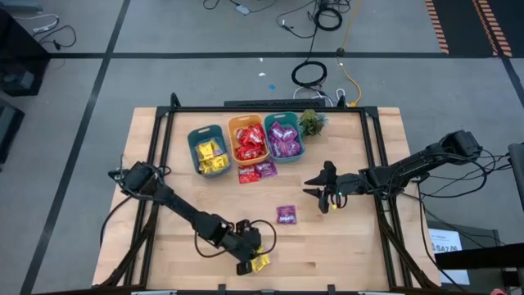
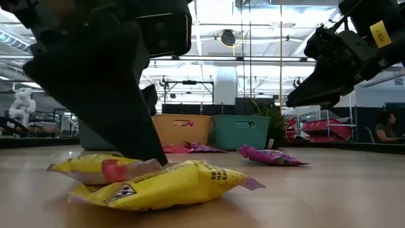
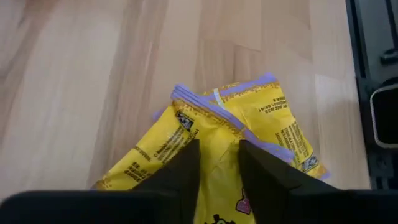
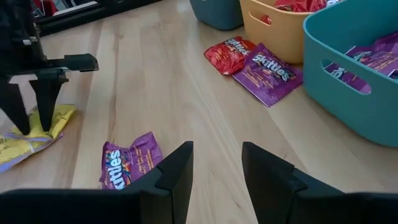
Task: Sort candy
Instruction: Put the yellow candy into the blue bin
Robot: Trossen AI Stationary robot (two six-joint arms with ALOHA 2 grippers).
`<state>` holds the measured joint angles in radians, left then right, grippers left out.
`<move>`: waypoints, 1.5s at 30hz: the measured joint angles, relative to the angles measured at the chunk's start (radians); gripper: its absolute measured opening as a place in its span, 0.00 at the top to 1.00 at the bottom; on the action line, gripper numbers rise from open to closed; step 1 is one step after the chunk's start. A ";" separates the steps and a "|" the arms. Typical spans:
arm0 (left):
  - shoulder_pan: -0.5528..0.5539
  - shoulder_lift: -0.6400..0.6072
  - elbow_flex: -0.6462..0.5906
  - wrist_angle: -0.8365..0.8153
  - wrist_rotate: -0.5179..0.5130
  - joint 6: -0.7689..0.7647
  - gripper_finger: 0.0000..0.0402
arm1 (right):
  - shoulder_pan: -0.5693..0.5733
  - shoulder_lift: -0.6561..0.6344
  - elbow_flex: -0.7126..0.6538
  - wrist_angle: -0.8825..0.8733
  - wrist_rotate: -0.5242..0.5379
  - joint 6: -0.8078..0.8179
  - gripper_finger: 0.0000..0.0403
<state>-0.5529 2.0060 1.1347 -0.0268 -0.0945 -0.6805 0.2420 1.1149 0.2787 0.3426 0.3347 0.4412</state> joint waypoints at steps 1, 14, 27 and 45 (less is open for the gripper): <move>0.000 0.000 0.000 -0.005 0.001 0.011 0.73 | 0.000 0.000 0.000 0.001 0.000 -0.001 0.68; 0.050 -0.079 -0.007 -0.047 0.033 0.173 0.99 | 0.000 0.000 0.000 0.028 0.000 -0.011 0.68; 0.051 -0.399 -0.087 -0.248 -0.218 0.319 0.99 | 0.000 0.000 0.000 0.041 0.000 -0.009 0.68; 0.444 -1.069 -0.570 -0.248 -0.307 0.331 0.99 | 0.000 0.000 0.000 0.081 0.005 -0.018 0.68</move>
<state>-0.1091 0.9367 0.5644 -0.2753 -0.4015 -0.3490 0.2417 1.1149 0.2787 0.4241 0.3393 0.4232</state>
